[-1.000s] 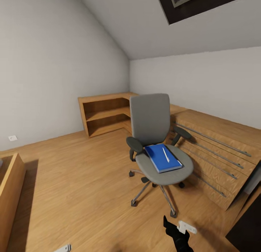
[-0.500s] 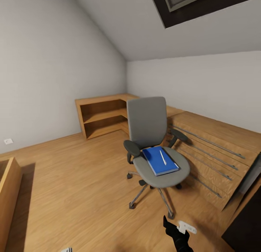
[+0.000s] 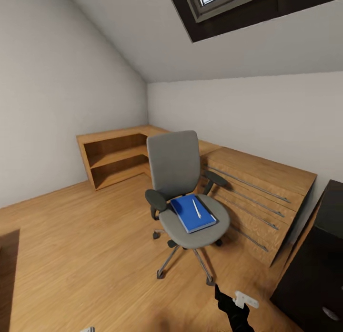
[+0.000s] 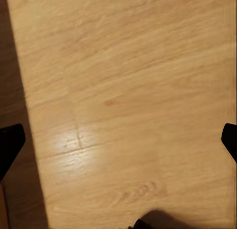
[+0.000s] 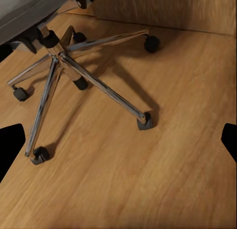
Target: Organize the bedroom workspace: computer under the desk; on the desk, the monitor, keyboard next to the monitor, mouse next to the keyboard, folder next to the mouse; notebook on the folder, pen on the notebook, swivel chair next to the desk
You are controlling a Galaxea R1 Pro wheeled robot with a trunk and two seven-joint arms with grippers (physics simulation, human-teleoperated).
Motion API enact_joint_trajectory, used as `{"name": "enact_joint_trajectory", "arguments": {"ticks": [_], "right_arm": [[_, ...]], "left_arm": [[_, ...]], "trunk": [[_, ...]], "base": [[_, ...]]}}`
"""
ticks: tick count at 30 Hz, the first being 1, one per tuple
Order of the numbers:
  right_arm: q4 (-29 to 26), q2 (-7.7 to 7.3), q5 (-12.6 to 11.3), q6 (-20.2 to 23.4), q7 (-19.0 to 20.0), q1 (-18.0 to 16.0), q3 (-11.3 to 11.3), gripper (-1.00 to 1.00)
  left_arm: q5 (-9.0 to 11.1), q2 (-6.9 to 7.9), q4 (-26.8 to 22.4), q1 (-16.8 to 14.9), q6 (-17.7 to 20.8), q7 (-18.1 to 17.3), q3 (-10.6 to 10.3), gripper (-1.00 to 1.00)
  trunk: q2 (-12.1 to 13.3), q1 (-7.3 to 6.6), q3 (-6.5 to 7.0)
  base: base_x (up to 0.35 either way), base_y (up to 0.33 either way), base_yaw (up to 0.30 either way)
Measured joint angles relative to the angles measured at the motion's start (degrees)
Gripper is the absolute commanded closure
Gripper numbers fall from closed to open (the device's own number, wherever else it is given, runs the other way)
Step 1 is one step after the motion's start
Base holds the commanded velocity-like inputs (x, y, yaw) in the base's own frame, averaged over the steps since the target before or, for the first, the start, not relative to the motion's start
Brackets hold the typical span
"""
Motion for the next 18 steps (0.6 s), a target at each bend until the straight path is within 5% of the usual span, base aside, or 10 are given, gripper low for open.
{"name": "enact_joint_trajectory", "arguments": {"ticks": [11, 18], "right_arm": [[0.00, 0.09, 1.22, 0.02, -0.01, 0.00, 0.01, -1.00], [0.00, 0.13, 2.46, 0.04, -0.02, 0.00, 0.00, -1.00]], "left_arm": [[0.00, 0.00, 0.01, 0.00, -0.07, -0.01, -0.01, -1.00], [-0.01, 0.02, 0.01, 0.00, -0.09, -0.01, -0.01, -1.00]], "trunk": [[4.41, -2.41, 1.97], [7.22, -3.93, 3.23]], "base": [[-0.007, 0.000, -0.265], [-0.197, 0.000, -0.266]]}}
